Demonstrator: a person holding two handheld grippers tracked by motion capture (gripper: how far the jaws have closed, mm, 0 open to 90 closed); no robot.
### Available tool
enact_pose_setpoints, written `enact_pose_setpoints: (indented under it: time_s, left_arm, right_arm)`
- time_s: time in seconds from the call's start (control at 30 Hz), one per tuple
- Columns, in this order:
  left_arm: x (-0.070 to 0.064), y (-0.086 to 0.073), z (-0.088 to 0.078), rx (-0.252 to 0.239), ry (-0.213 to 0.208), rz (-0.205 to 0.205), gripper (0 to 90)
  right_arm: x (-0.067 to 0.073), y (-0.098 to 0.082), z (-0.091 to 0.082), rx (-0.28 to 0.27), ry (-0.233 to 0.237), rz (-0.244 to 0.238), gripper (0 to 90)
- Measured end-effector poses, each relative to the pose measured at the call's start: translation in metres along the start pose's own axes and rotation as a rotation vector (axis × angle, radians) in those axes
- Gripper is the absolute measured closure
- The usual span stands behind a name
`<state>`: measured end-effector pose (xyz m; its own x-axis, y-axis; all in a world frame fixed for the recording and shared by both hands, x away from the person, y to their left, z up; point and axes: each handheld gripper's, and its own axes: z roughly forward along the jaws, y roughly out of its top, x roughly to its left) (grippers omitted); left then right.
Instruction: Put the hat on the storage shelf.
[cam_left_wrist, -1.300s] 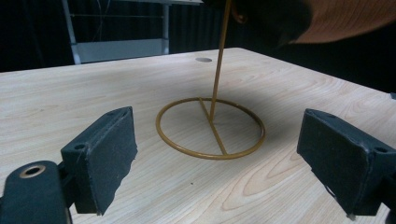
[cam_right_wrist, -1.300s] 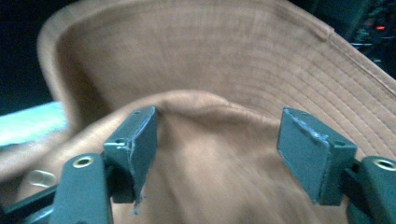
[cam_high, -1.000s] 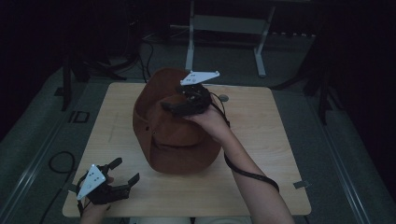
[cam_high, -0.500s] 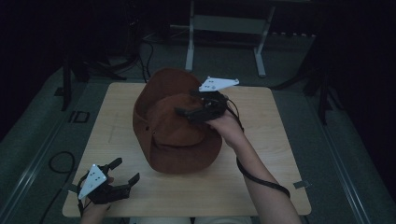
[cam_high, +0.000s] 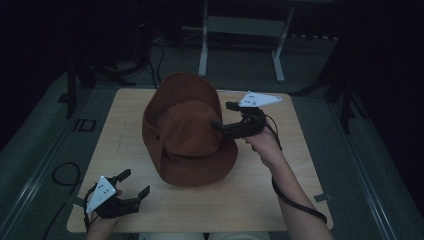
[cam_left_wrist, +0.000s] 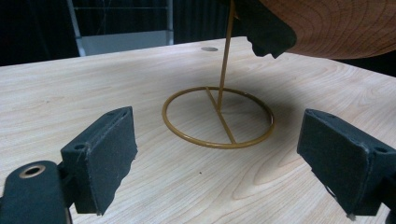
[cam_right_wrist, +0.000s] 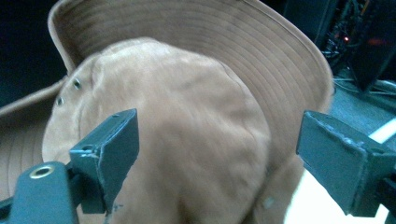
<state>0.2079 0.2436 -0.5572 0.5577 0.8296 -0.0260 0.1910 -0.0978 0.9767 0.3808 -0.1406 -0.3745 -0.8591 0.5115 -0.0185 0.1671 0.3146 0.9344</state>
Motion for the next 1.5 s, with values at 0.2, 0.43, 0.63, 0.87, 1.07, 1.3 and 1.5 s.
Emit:
enact_pose_setpoints:
  time_s: [0.2, 0.43, 0.63, 0.87, 1.07, 1.3, 1.5]
  left_arm:
    - [0.001, -0.001, 0.000, 0.002, -0.004, -0.005, 12.4]
    - [0.002, -0.002, 0.000, 0.009, 0.005, -0.004, 12.4]
    - [0.001, -0.003, 0.002, 0.020, 0.003, 0.003, 12.4]
    - [0.001, -0.004, 0.003, 0.026, 0.009, 0.005, 12.4]
    - [0.002, -0.005, 0.003, 0.030, 0.013, 0.010, 12.4]
    - [0.001, -0.006, 0.004, 0.035, 0.012, 0.011, 12.4]
    - [0.001, -0.006, 0.004, 0.036, 0.032, 0.019, 12.3]
  right_arm:
    - [-0.012, -0.022, -0.020, 0.020, -0.051, 0.023, 13.3]
    - [-0.023, -0.053, -0.033, 0.063, -0.101, 0.040, 13.3]
    - [-0.029, -0.078, -0.042, 0.072, -0.108, 0.060, 13.3]
    - [-0.034, -0.109, -0.045, 0.090, -0.107, 0.094, 13.3]
    - [-0.037, -0.135, -0.045, 0.109, -0.105, 0.113, 13.3]
    - [-0.039, -0.176, -0.047, 0.135, -0.133, 0.144, 13.4]
    - [-0.040, -0.198, -0.052, 0.143, -0.139, 0.179, 13.4]
